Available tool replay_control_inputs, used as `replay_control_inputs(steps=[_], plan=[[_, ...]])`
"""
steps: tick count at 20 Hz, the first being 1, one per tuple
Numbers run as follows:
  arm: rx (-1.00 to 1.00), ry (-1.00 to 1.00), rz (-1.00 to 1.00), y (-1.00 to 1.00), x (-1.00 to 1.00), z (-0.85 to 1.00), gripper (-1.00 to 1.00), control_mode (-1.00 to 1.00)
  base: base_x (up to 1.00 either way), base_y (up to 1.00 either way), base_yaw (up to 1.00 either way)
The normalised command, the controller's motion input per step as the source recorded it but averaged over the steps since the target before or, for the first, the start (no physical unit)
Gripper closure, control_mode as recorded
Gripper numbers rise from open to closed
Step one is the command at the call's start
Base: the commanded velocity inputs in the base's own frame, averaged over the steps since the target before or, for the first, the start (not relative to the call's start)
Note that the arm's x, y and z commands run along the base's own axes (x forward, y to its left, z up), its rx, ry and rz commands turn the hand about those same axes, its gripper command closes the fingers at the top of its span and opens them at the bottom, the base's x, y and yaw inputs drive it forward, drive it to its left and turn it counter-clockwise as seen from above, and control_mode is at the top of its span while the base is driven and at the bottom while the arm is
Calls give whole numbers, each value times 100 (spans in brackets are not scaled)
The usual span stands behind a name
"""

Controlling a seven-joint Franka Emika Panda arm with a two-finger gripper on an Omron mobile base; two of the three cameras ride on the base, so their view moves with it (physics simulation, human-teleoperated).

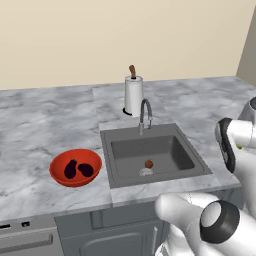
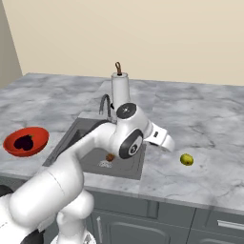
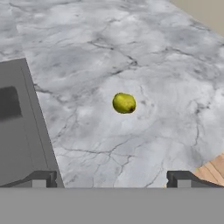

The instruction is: There is a mixed pile of frozen fruits and vegetables on the counter. Locate all the frozen vegetables and place the items in a bowl on the counter. Take all the frozen fruits and defrost them in a running sink.

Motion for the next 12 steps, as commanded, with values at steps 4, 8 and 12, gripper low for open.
replay_control_inputs(steps=[4, 8, 12], plan=[[0, 27, -6, -41, 24, -6, -100, -100, 0, 0, 0], [8, 13, -4, -44, 36, -8, -100, -100, 0, 0, 0], [15, 6, 0, -41, 29, -15, -100, -100, 0, 0, 0]])
